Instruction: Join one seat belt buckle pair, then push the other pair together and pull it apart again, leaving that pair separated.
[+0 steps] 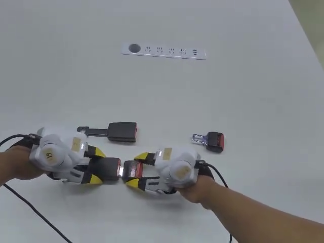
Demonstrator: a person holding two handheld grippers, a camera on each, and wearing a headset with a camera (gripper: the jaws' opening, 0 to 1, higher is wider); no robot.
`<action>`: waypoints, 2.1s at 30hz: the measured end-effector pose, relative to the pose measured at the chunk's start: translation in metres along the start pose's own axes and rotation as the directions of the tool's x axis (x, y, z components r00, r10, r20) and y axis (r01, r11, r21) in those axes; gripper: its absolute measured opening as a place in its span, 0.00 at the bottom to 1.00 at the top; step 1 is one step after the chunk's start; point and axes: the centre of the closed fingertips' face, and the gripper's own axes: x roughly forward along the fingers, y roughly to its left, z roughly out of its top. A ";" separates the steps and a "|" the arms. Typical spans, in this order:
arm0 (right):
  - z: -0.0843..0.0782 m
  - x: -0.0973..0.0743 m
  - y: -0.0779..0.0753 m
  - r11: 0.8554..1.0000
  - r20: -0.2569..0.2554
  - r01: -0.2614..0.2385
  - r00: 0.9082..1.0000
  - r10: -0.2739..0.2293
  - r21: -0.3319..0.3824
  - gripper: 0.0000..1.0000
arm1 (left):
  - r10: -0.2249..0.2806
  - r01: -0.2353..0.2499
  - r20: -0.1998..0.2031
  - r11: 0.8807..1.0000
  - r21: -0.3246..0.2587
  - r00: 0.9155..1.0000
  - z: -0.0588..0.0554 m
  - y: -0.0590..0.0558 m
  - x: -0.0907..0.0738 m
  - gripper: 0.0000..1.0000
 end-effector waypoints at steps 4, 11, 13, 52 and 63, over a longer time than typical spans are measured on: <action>0.000 0.000 0.000 1.000 0.003 -0.001 1.000 0.001 0.000 0.34 | 0.001 -0.001 0.008 1.000 -0.003 1.000 0.000 0.000 0.000 0.34; 0.001 0.000 0.000 1.000 0.012 0.009 1.000 -0.009 0.007 0.34 | 0.014 -0.014 0.027 1.000 -0.007 1.000 -0.001 0.001 0.000 0.34; 0.001 0.000 0.000 1.000 0.013 0.009 1.000 -0.009 0.009 0.34 | 0.011 -0.010 0.025 1.000 -0.004 1.000 -0.001 0.001 0.000 0.34; 0.023 -0.021 -0.008 0.995 0.042 0.093 0.995 -0.094 0.032 0.84 | 0.151 -0.150 0.019 0.987 -0.063 0.988 0.017 0.013 -0.012 0.63; -0.011 -0.097 -0.046 0.977 0.026 0.198 0.979 -0.200 0.075 0.83 | 0.221 -0.220 0.046 0.975 -0.030 0.974 0.053 0.033 -0.032 0.72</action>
